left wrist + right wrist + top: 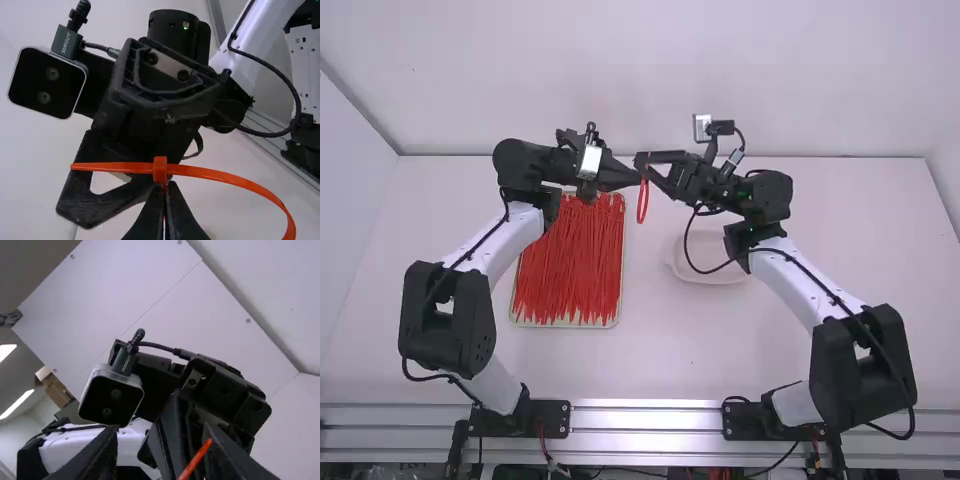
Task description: Fasten the cable tie
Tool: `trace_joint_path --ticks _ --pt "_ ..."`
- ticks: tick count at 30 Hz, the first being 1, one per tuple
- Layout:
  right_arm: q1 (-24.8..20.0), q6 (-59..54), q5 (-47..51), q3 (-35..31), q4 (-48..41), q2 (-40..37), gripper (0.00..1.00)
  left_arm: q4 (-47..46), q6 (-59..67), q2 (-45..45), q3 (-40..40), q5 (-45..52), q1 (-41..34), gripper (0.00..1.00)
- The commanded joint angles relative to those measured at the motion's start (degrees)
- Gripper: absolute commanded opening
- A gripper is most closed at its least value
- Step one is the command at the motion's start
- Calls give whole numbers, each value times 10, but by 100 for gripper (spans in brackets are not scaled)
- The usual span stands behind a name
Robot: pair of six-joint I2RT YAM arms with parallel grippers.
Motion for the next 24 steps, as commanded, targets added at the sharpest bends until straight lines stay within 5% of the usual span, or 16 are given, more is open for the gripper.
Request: trace_joint_path --ticks 1,9,12,24 --pt "-7 15 -5 4 4 -1 38 3 -4 -14 3 8 2 2" --pt "-10 17 -14 4 4 -1 5 3 -6 -14 3 7 2 2" --pt "-7 17 -15 4 4 -1 0 3 -6 -14 3 7 2 2" --pt "-28 13 17 4 0 -1 0 -1 -34 -14 3 8 -11 2"
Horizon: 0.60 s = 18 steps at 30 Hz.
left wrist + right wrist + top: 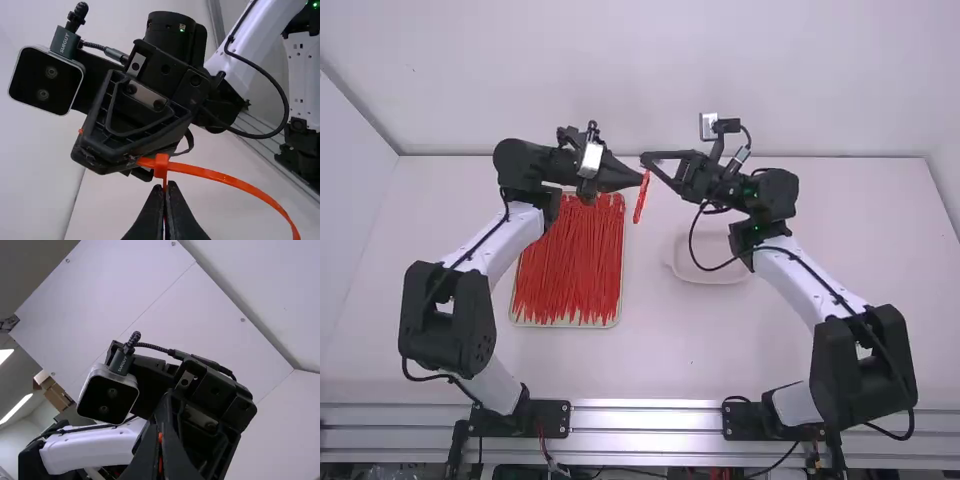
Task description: Fasten the cable tie
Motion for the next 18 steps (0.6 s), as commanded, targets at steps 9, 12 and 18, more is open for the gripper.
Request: trace_joint_path --ticks 9,12,18 --pt "-11 -34 38 36 -55 -1 0 5 -8 -14 -12 7 -30 2" --pt "-6 -73 38 68 -122 -1 0 6 -8 -14 -19 7 -31 2" --pt "-3 -129 34 132 -222 -1 0 8 -2 -14 -37 7 -34 2"
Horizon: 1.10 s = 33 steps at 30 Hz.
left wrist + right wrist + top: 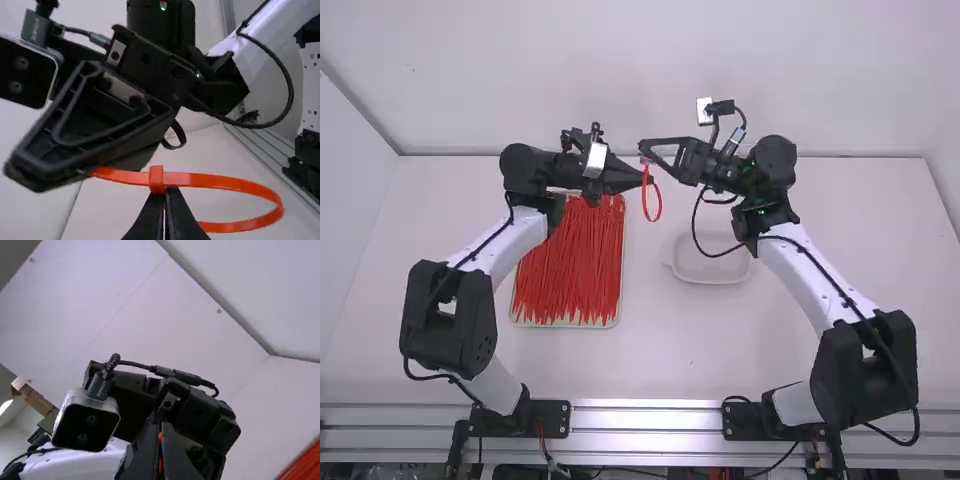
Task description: Fasten the cable tie
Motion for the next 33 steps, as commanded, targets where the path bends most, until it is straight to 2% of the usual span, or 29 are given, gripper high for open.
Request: trace_joint_path --ticks 1,6,14,24,33 --pt "0 -45 39 53 -13 -1 0 6 3 -14 -16 47 -22 2" --pt "4 -63 40 85 -54 -1 0 4 4 -14 -22 47 -23 2" --pt "-19 -54 43 117 -55 -1 0 5 9 -14 -43 47 -22 2" --pt "-53 -35 44 169 -70 -1 0 49 8 -14 -92 47 -17 2" --pt "-53 -36 39 185 -70 -1 0 78 6 -14 -111 45 -17 2"
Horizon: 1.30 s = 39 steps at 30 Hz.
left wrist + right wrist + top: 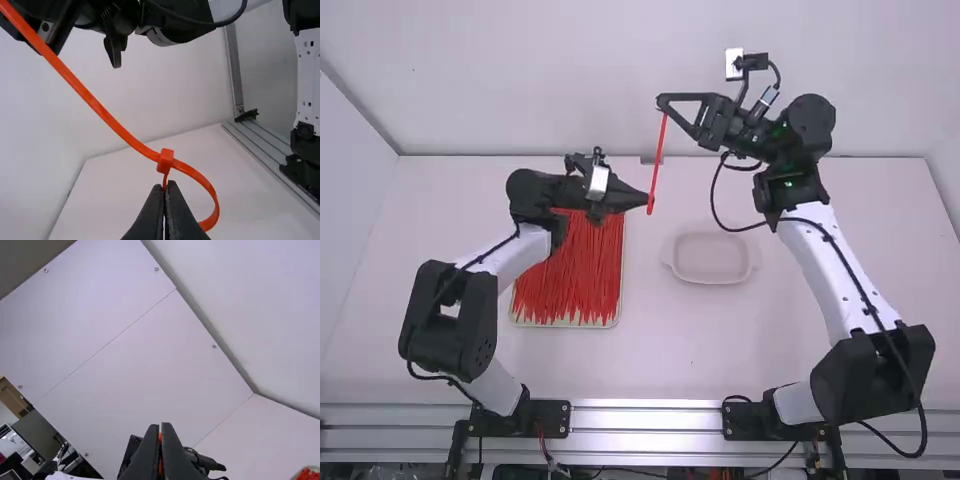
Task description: Fasten the cable tie
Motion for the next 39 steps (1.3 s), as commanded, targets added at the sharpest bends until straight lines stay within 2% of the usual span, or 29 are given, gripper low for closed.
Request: trace_joint_path --ticks 1,2,3,7,10,14,18,26,31,39 --pt "-10 -2 30 43 14 -3 13 5 2 -7 -16 64 -9 2" --pt "-10 -8 9 43 10 -3 19 10 0 -7 -16 65 -7 2" --pt "-10 -9 3 43 6 -3 21 12 0 -7 -16 65 -6 2" --pt "-22 -60 -35 43 -73 -3 58 52 -35 -7 -16 58 19 2" --pt "-24 -86 -39 43 -119 -3 70 110 -82 -7 -16 58 30 2" --pt "-22 -121 -41 43 -173 -3 73 121 -104 -11 -16 42 42 2" --pt "1 -169 -41 43 -240 -3 73 117 -128 -12 -2 43 54 2" --pt "33 -241 -40 43 -323 -3 73 117 -195 -12 49 45 59 2" --pt "28 -246 -39 43 -342 -3 73 110 -210 -12 75 45 61 2" --pt "42 -243 -40 23 -328 -3 72 32 -188 -12 127 43 65 2"
